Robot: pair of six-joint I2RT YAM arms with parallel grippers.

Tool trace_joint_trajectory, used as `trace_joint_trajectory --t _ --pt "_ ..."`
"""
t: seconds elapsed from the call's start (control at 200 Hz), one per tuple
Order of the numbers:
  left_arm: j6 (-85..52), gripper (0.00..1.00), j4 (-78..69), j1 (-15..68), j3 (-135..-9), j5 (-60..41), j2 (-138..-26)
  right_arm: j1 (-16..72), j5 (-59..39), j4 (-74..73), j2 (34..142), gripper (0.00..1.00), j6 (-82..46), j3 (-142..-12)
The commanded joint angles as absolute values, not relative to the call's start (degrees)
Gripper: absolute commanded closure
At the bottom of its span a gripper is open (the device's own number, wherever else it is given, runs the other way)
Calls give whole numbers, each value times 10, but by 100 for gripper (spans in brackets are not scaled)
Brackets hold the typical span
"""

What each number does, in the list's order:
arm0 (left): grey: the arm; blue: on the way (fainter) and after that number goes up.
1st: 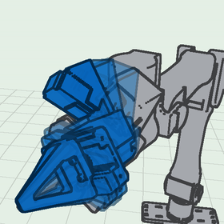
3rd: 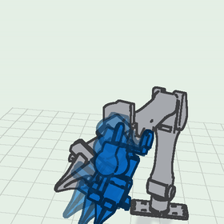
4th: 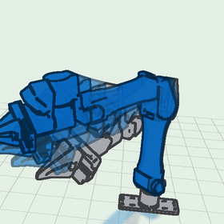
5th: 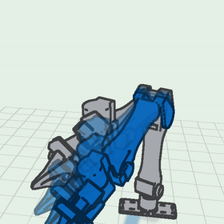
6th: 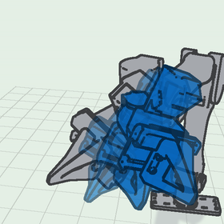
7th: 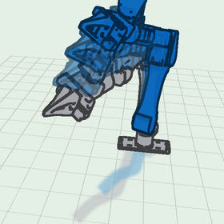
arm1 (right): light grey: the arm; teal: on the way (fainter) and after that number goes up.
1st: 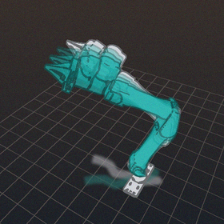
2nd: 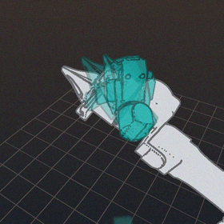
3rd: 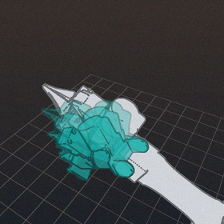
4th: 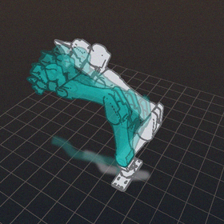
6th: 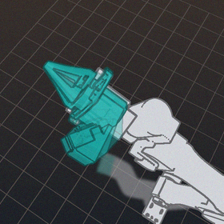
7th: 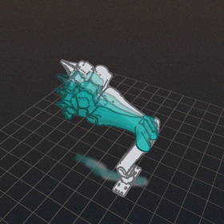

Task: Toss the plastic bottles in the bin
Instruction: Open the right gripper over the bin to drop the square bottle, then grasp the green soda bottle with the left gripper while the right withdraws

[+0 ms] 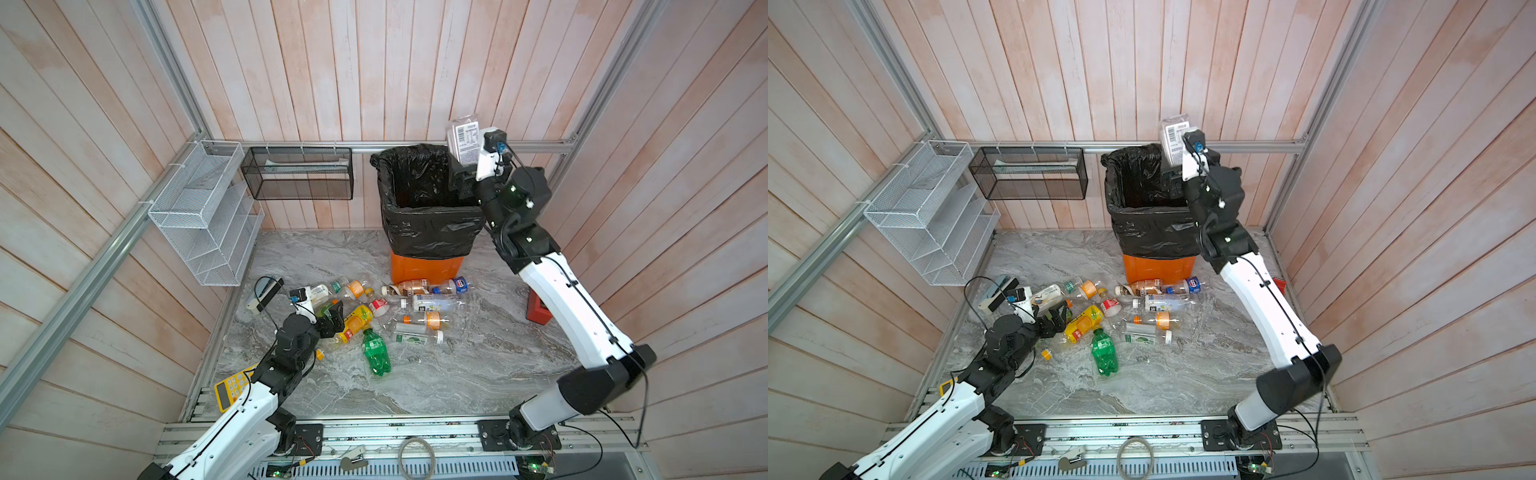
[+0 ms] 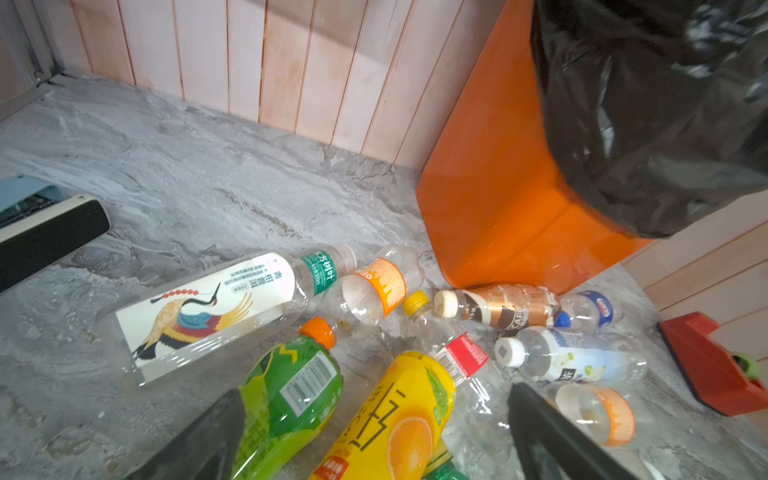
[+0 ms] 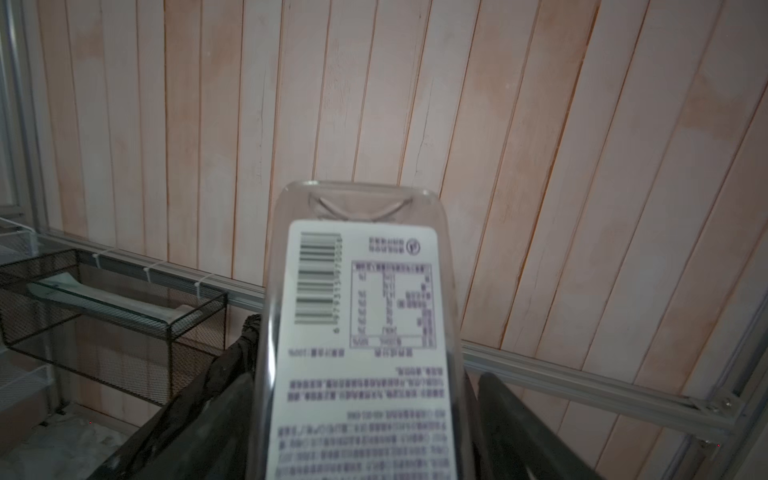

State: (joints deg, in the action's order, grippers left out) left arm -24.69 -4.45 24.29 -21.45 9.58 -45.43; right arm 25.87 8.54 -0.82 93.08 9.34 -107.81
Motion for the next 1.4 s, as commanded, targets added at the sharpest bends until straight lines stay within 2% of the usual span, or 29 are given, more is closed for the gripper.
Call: trace_joint_trajectory --t 0.0,0.05,0.205,0.435,0.65,0.745,1.055,1.395 --pt "-248 0 -19 248 -239 112 -463 255 66 134 959 8 63 -1135" --pt "-248 0 -19 250 -239 114 -460 255 82 115 946 3 63 -1118" --pt "-240 0 -17 273 -243 136 -448 253 119 32 870 1 69 -1029" --pt "-243 0 1 344 -255 214 -447 248 132 -21 792 1 84 -938" --pt "-308 0 55 427 -268 265 -469 243 143 -54 743 1 76 -858" --pt "-343 0 84 470 -276 280 -488 213 142 -68 717 1 53 -815" --pt "-434 0 131 595 -309 300 -612 185 150 -98 632 1 0 -655" --pt "-435 0 159 611 -401 247 -781 178 151 -99 592 1 -38 -545"
